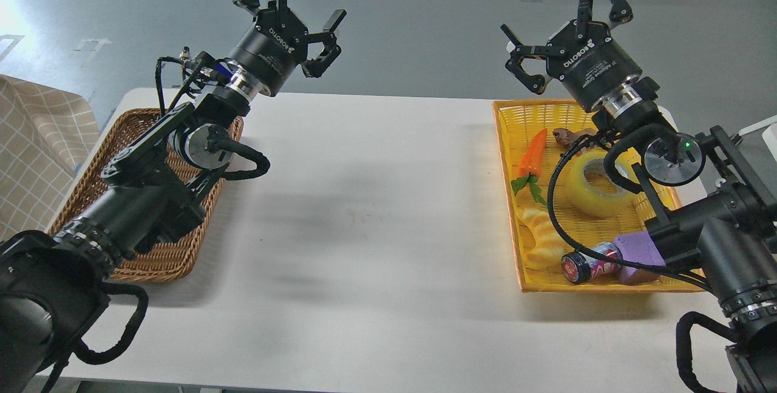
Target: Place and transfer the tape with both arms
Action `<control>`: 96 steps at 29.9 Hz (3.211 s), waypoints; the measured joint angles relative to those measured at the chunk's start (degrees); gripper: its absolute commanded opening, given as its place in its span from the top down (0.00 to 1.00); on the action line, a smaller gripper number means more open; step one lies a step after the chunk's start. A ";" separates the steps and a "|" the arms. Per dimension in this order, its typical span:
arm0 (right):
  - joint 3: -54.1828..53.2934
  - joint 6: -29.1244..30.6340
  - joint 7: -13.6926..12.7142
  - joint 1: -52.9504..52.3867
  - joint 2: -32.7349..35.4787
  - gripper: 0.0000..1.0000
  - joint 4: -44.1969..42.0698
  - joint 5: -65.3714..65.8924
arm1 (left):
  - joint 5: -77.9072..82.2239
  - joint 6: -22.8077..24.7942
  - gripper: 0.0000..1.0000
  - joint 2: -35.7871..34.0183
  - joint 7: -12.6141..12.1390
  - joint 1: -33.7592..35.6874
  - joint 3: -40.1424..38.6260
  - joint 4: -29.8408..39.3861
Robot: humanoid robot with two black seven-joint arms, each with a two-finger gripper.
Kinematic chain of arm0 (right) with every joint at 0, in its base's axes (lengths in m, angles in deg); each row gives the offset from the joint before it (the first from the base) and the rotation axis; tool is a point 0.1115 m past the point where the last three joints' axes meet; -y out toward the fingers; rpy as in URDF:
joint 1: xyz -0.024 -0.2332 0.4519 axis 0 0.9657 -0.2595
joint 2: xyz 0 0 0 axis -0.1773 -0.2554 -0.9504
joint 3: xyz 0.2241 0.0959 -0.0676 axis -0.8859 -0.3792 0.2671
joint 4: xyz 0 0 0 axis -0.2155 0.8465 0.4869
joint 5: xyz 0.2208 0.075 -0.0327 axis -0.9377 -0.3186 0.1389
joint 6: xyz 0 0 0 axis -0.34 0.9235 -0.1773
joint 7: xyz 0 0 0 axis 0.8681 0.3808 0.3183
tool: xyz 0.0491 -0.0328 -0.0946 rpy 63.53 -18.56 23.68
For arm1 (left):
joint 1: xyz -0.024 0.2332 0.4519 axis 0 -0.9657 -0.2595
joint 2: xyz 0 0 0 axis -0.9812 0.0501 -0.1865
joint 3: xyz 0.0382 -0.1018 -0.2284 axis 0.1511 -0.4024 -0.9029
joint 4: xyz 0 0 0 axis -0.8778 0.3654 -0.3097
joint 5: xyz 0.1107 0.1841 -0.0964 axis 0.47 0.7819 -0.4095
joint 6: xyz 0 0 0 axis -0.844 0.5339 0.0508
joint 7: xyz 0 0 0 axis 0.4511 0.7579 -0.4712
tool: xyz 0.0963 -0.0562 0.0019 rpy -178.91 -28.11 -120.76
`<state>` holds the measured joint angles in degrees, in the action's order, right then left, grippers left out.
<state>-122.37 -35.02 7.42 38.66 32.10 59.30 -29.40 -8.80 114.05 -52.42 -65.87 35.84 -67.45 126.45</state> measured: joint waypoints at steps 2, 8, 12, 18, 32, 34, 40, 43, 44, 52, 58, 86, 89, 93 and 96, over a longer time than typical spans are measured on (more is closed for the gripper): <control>0.04 0.00 0.00 0.00 0.00 0.00 0.00 0.00 | 0.00 0.00 0.02 0.00 -0.01 0.01 0.03 -0.01; 0.27 0.00 0.08 0.04 0.03 0.00 0.13 0.00 | 0.08 0.00 0.02 0.00 0.16 0.04 0.04 -0.02; 0.29 0.00 0.10 0.08 -0.02 0.00 0.15 0.03 | 0.09 0.00 0.02 0.01 0.45 0.04 0.06 -0.02; 0.41 0.00 0.10 0.08 0.02 0.00 0.15 0.16 | 0.09 0.00 0.02 0.09 0.64 0.14 0.06 -0.01; 0.60 0.00 0.10 0.08 -0.01 0.00 -0.01 0.42 | 0.08 0.00 0.02 0.01 0.73 0.06 0.05 -0.01; 0.65 0.00 0.10 0.08 0.00 0.00 -0.02 0.48 | 0.05 0.00 0.02 0.00 0.73 0.05 0.08 -0.02; 0.76 0.00 0.10 -0.03 0.04 0.00 -0.03 0.58 | 0.04 0.00 0.02 0.00 0.72 0.06 0.13 -0.10; 0.77 0.00 0.10 -0.05 0.05 0.00 -0.08 0.61 | 0.05 0.00 0.02 -0.01 0.66 0.18 0.13 -0.10; 0.76 0.00 0.10 -0.05 0.04 0.00 -0.08 0.62 | 0.05 0.00 0.02 -0.04 0.66 0.19 0.13 -0.11; 0.77 0.00 0.10 0.16 0.16 0.00 -0.05 0.70 | 0.04 0.00 0.02 -0.09 0.65 0.21 0.07 -0.11; 0.77 0.00 0.10 0.25 0.16 0.00 -0.02 0.71 | 0.00 0.00 0.02 -0.09 0.65 0.22 -0.04 -0.11; 14.00 0.00 0.19 -3.15 8.23 0.00 0.51 21.27 | -0.05 0.00 0.02 -0.80 0.65 0.36 -0.14 -0.11; 18.79 0.00 0.19 -5.55 10.74 0.00 0.74 23.65 | -0.05 0.00 0.02 -0.80 0.58 0.36 -0.14 -0.11; 25.31 0.01 0.19 -8.80 13.43 0.00 0.87 25.72 | -0.05 0.00 0.02 -0.80 0.56 0.36 -0.14 -0.11; 30.03 0.00 0.19 -11.60 15.09 0.00 0.89 29.02 | -0.01 0.00 0.02 -1.28 0.56 0.39 -0.14 -0.10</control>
<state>-92.34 -35.01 7.61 27.05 47.20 60.19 -0.37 -8.81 114.05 -53.70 -65.31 36.23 -67.59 126.35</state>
